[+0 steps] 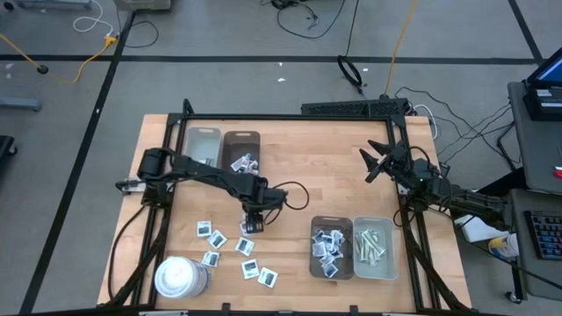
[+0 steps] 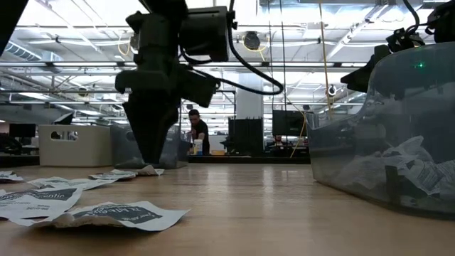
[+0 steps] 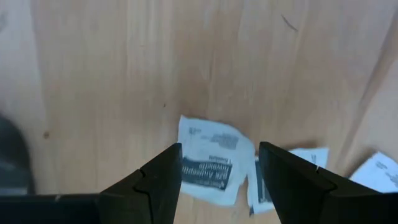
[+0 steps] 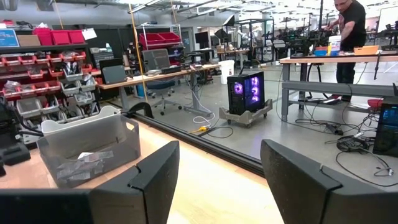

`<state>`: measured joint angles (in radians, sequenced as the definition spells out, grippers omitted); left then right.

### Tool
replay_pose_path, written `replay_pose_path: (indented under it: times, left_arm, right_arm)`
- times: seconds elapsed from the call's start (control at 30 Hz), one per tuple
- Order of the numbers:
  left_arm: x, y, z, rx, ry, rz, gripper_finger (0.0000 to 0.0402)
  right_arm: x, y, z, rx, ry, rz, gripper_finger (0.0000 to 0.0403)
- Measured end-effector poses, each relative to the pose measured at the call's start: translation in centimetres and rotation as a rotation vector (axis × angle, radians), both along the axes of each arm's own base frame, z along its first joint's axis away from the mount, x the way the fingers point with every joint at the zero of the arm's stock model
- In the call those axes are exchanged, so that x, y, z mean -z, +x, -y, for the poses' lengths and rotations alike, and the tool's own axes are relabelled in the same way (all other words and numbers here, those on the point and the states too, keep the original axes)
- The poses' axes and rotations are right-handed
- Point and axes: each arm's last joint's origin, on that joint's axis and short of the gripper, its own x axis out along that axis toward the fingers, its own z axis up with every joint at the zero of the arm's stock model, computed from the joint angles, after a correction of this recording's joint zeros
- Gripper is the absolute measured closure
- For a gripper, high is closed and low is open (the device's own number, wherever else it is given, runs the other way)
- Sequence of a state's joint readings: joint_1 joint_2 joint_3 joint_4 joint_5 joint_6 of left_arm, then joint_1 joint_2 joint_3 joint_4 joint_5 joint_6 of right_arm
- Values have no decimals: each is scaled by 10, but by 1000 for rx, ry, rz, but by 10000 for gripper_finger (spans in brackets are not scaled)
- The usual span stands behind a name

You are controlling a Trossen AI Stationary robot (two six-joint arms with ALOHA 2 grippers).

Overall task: Pick & Place First Aid Supplies
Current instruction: Put the white towelette pack into the top gray bin

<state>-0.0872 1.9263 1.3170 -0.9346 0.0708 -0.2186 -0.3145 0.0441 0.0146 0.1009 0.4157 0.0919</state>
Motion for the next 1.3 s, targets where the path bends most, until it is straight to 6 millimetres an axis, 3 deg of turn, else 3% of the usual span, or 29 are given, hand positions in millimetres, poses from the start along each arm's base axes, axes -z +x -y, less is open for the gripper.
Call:
replay_pose_path:
  times: [0.23, 0.47, 0.8, 0.9, 1.3]
  left_arm:
    - [18, 6, 0, 10, 3, -22, 183]
    - [20, 8, 2, 22, 4, -6, 193]
    - [17, 6, 0, 32, 4, -9, 346]
    - [6, 3, -1, 36, -15, 6, 390]
    - [-86, -37, -26, 38, -33, 193, 393]
  right_arm:
    - [0, 0, 0, 0, 0, 0, 181]
    - [0, 0, 0, 0, 0, 0, 184]
    - [0, 0, 0, 0, 0, 0, 183]
    - [0, 0, 0, -1, 0, 0, 182]
    - [0, 0, 0, 0, 0, 0, 181]
